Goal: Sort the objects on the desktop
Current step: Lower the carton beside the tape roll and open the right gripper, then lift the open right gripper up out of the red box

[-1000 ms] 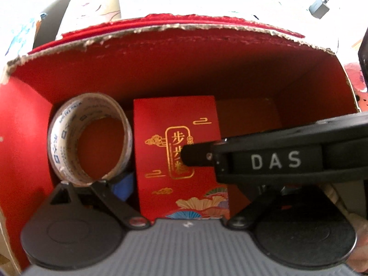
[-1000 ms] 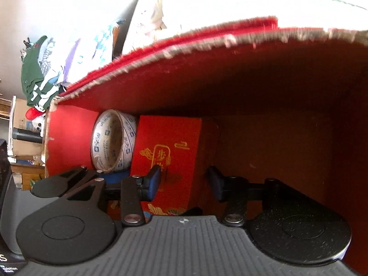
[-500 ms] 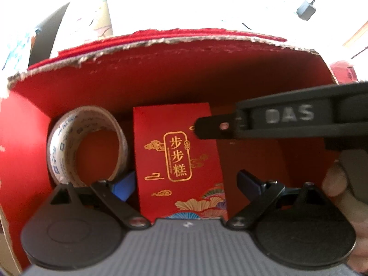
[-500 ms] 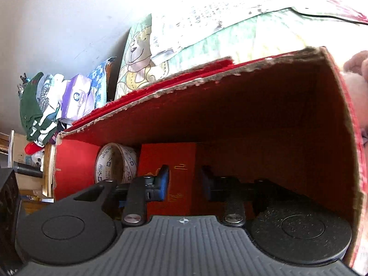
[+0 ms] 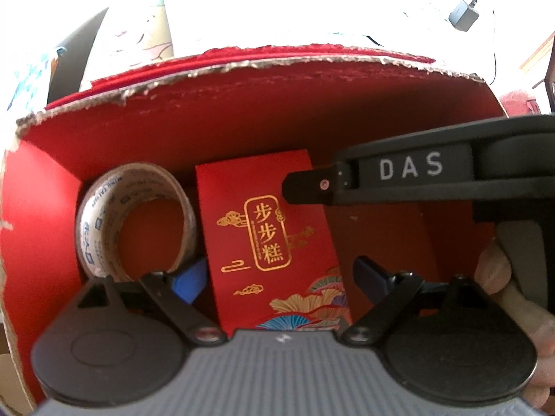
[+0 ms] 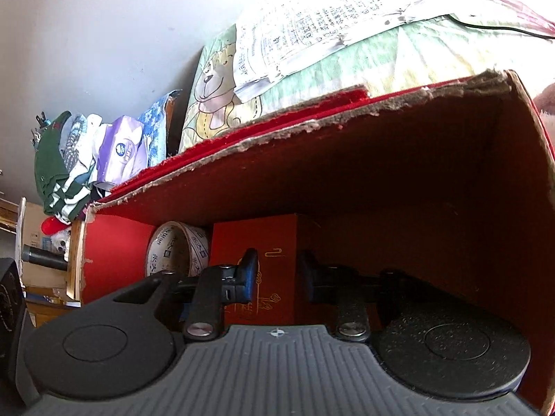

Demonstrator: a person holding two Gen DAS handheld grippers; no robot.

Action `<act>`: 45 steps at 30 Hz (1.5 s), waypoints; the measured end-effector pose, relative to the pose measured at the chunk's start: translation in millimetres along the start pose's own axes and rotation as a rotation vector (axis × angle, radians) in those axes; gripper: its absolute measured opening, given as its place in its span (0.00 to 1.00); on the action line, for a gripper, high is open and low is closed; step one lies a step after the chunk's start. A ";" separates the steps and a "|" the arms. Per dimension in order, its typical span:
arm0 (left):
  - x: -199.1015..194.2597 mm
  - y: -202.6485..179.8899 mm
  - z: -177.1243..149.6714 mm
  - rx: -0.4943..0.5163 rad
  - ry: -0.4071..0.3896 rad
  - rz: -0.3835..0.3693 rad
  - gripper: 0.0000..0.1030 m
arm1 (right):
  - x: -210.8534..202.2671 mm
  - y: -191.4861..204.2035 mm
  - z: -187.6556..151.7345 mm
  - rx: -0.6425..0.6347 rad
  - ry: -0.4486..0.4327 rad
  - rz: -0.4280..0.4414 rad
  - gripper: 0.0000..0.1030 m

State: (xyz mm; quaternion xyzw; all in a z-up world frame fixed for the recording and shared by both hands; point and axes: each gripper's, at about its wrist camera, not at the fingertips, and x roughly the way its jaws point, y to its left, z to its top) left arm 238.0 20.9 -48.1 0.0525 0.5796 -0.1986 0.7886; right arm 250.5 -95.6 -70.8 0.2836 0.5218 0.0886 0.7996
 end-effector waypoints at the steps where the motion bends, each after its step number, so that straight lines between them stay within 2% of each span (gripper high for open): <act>1: -0.2 0.1 0.1 -0.002 -0.001 0.000 0.87 | 0.3 -0.5 -0.1 0.003 -0.002 0.003 0.30; 5: -1.6 0.3 0.6 -0.010 -0.011 0.005 0.87 | -2.1 -0.4 -0.6 -0.003 -0.028 -0.011 0.30; 14: -19.6 9.3 -19.7 -0.008 -0.049 0.020 0.87 | -5.6 9.3 -3.5 -0.062 -0.121 -0.076 0.30; 21: -11.6 1.5 -12.6 -0.006 -0.068 0.030 0.86 | -5.6 10.8 -3.9 -0.072 -0.153 -0.096 0.30; 39: -7.4 2.8 -14.0 -0.004 -0.062 0.048 0.85 | -6.4 8.2 -4.0 -0.064 -0.157 -0.084 0.30; 40: -20.9 -6.1 -14.7 -0.007 -0.059 0.047 0.85 | -5.9 8.2 -3.6 -0.063 -0.155 -0.084 0.30; 45: -17.8 -5.7 -11.2 -0.008 -0.064 0.045 0.85 | -5.4 7.9 -3.2 -0.064 -0.149 -0.063 0.30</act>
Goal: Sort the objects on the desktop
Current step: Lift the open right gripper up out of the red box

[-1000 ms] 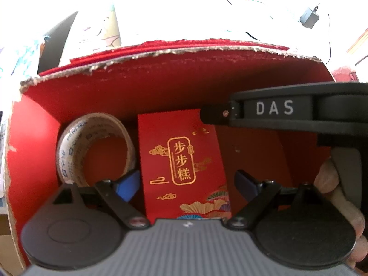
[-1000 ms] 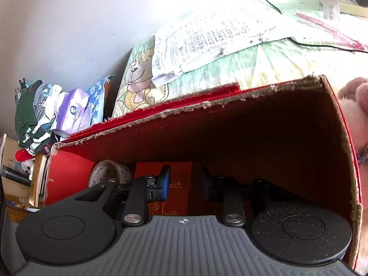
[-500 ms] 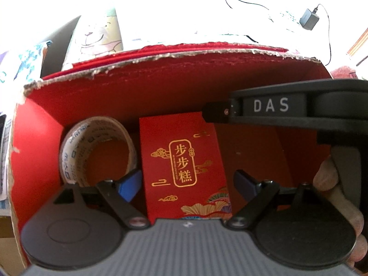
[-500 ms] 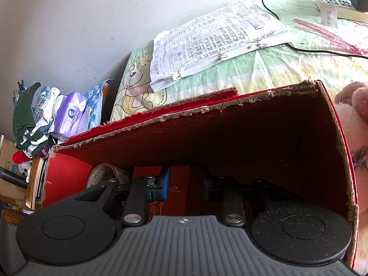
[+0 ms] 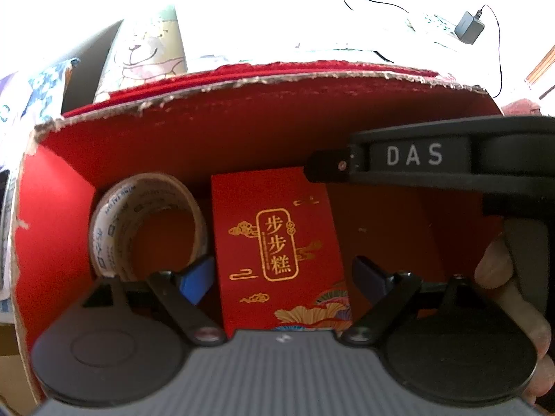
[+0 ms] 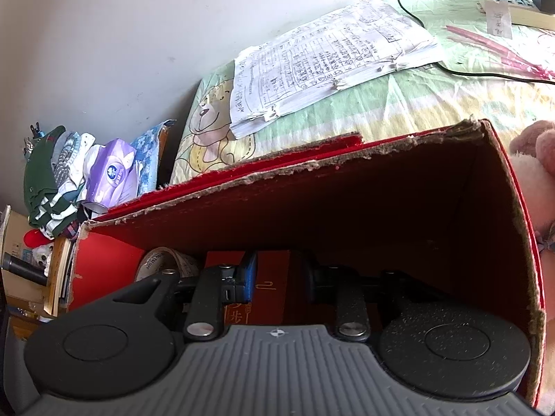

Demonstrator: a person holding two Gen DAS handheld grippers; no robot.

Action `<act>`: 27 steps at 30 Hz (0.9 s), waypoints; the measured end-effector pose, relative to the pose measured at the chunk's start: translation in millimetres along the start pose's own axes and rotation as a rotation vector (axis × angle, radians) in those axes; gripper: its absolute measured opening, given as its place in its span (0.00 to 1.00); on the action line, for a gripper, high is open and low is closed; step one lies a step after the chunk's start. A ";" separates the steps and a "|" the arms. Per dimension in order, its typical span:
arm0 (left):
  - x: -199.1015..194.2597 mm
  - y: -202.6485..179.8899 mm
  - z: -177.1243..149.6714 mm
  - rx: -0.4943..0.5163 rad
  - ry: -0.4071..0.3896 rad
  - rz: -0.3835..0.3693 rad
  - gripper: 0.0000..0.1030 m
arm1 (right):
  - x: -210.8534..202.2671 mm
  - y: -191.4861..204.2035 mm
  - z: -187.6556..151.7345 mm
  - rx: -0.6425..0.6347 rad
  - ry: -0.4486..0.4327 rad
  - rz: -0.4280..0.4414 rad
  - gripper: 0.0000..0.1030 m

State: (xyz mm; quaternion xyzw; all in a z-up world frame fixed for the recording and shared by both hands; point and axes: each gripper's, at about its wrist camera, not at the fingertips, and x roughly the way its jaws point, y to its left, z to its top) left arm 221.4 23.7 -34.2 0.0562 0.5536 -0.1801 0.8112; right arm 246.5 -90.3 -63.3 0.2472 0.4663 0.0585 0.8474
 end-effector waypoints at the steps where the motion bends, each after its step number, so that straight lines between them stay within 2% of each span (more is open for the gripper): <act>1: -2.7 1.6 -2.1 0.001 -0.002 0.000 0.85 | -0.4 -0.2 -0.3 0.000 -0.002 0.007 0.30; 11: -3.9 2.1 -5.8 0.028 -0.042 -0.002 0.87 | -13.1 -2.7 1.4 0.009 -0.048 0.120 0.30; 15: -18.0 2.0 -11.7 0.044 -0.125 -0.014 0.92 | -30.2 -10.5 1.9 0.058 -0.104 0.174 0.30; 18: -29.3 -0.3 -16.5 0.056 -0.186 0.022 0.94 | -44.9 -13.3 -0.7 0.050 -0.128 0.206 0.30; 23: -61.7 11.8 -25.6 -0.019 -0.263 0.025 0.93 | -75.1 -25.3 -12.7 0.035 -0.169 0.286 0.30; 27: -94.5 10.6 -45.3 -0.057 -0.329 0.076 0.93 | -102.3 -33.3 -24.4 -0.002 -0.199 0.342 0.30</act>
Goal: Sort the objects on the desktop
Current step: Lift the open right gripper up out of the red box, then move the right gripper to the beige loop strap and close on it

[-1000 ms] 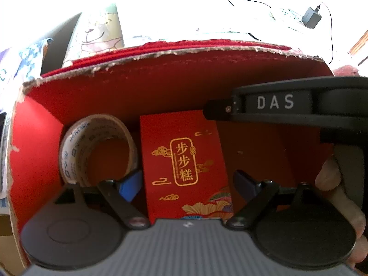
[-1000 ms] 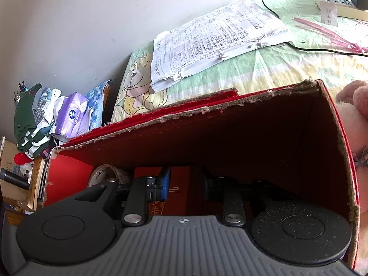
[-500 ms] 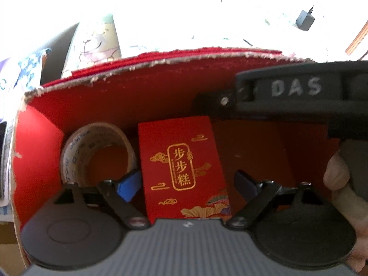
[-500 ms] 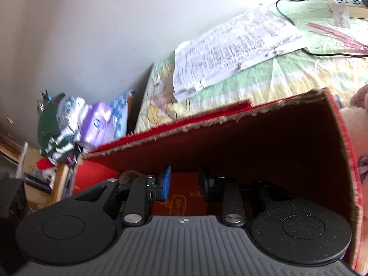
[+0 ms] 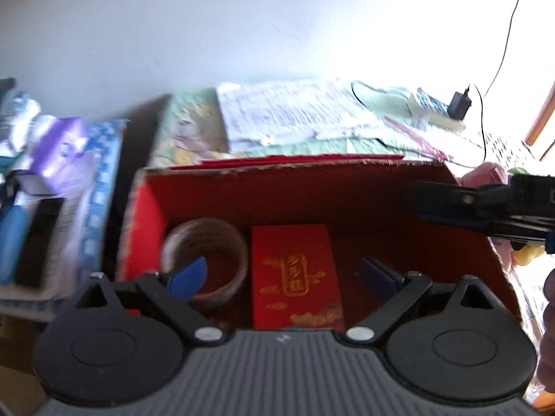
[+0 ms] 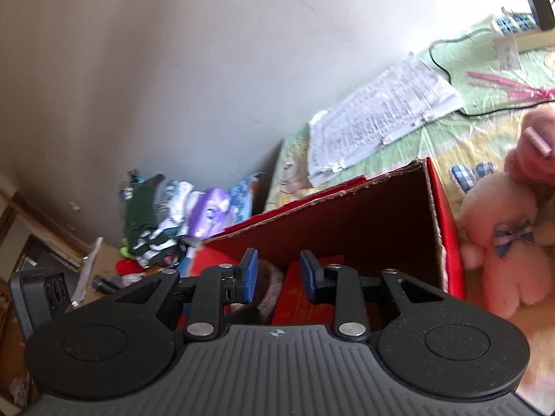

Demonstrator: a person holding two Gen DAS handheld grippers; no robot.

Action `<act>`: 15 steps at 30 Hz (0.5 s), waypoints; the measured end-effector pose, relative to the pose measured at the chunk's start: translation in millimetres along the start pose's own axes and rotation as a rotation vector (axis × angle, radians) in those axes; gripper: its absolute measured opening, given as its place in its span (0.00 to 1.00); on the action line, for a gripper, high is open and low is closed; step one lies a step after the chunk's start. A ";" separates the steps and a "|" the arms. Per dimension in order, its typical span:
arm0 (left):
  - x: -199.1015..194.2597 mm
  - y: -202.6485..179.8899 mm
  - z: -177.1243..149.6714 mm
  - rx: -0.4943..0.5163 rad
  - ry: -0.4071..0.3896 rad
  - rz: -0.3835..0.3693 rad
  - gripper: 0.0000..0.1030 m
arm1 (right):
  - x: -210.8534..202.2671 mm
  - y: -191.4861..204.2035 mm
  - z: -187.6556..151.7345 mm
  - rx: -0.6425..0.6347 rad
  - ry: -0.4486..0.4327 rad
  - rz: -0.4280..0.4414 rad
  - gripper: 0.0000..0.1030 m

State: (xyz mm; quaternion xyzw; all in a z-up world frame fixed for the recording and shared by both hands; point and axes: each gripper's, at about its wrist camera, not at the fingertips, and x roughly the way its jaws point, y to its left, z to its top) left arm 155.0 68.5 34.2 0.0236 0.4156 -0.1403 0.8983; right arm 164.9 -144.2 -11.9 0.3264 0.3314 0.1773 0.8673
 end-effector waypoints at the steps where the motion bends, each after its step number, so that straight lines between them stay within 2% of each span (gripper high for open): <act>1: -10.9 0.3 -4.6 -0.008 -0.017 0.013 0.94 | -7.6 0.7 -2.0 -0.011 -0.002 0.020 0.30; 6: -35.5 -10.6 -34.2 -0.046 -0.047 0.058 0.94 | -31.0 2.2 -13.2 -0.049 0.013 0.122 0.30; 10: -50.4 -26.7 -61.4 -0.022 -0.053 0.118 0.94 | -37.1 5.1 -25.8 -0.089 0.081 0.192 0.30; 15: -54.2 -38.3 -94.3 -0.046 0.015 0.089 0.94 | -35.4 15.6 -47.6 -0.179 0.167 0.236 0.30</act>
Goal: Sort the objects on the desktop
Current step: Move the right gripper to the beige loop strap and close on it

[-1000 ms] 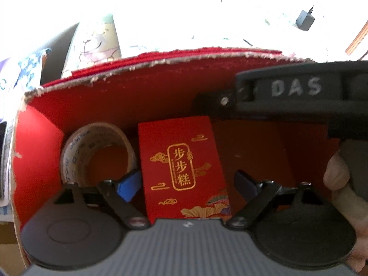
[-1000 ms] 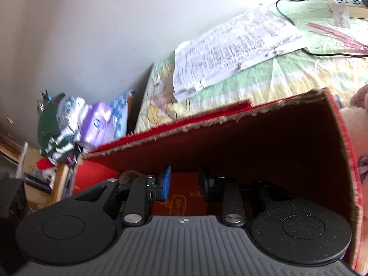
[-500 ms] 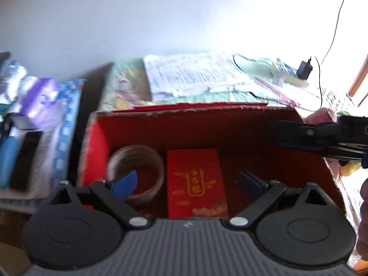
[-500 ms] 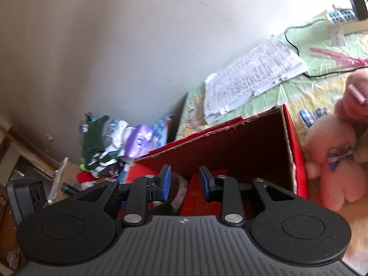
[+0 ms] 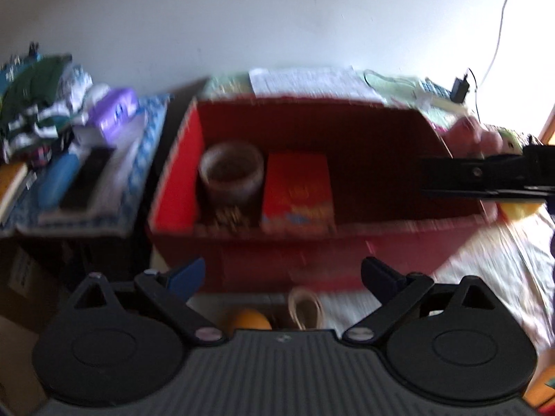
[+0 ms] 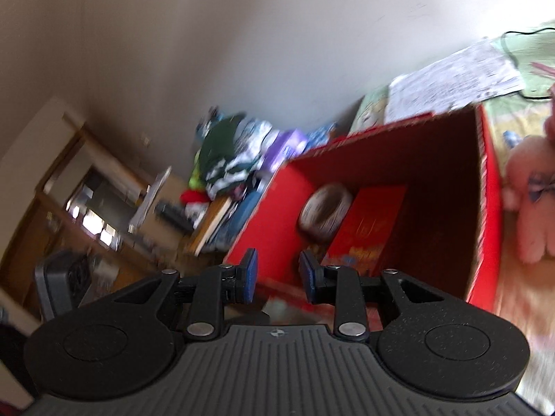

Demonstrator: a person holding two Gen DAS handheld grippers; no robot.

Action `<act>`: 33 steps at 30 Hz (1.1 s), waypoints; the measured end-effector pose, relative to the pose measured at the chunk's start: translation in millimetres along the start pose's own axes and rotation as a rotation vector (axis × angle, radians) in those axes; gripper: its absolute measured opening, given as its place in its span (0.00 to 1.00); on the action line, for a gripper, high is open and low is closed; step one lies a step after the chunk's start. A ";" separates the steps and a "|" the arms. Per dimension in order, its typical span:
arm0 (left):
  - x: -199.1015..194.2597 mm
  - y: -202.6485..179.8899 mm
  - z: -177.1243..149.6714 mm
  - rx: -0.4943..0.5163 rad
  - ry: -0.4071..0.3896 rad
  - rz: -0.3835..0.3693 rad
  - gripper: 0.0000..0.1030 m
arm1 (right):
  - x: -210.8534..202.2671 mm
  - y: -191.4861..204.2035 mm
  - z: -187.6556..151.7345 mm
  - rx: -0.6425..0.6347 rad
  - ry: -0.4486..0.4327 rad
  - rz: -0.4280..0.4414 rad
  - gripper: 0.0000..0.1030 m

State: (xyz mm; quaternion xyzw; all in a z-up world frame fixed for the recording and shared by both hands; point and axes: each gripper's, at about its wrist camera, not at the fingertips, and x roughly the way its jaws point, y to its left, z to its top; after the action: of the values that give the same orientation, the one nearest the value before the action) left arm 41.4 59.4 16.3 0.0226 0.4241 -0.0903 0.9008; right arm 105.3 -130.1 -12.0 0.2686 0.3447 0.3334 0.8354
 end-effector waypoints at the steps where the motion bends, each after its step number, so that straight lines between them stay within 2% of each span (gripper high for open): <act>1: -1.7 -0.2 -5.9 -0.004 0.010 -0.010 0.94 | 2.3 3.3 -4.4 -0.023 0.022 0.008 0.30; 7: 8.4 -7.7 -38.3 -0.038 0.092 -0.061 0.93 | 18.6 13.0 -36.3 -0.134 0.151 0.003 0.30; 14: 24.0 -13.0 -55.2 -0.043 0.127 -0.061 0.93 | 38.7 -9.2 -53.0 0.014 0.253 -0.014 0.30; 16: 30.0 -16.1 -57.8 -0.037 0.137 -0.053 0.88 | 44.7 -12.3 -57.4 0.049 0.281 -0.023 0.30; 22: 46.2 -20.4 -65.3 -0.043 0.164 -0.063 0.83 | 62.3 -19.4 -69.3 0.144 0.383 -0.045 0.42; 25: 51.3 -18.9 -68.9 -0.054 0.175 -0.081 0.83 | 74.3 -20.1 -72.2 0.184 0.431 -0.067 0.43; 27: 53.6 -17.7 -70.3 -0.058 0.176 -0.080 0.79 | 80.0 -20.6 -73.1 0.199 0.453 -0.075 0.43; 33: 60.4 -5.3 -70.9 -0.085 0.188 -0.085 0.79 | 88.3 -26.3 -73.9 0.246 0.485 -0.082 0.41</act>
State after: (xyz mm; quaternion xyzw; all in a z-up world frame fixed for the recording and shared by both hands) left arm 24.3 53.8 -75.3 -0.0252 0.5109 -0.1078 0.8525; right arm 106.9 -65.1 -110.6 0.2663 0.5832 0.3095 0.7023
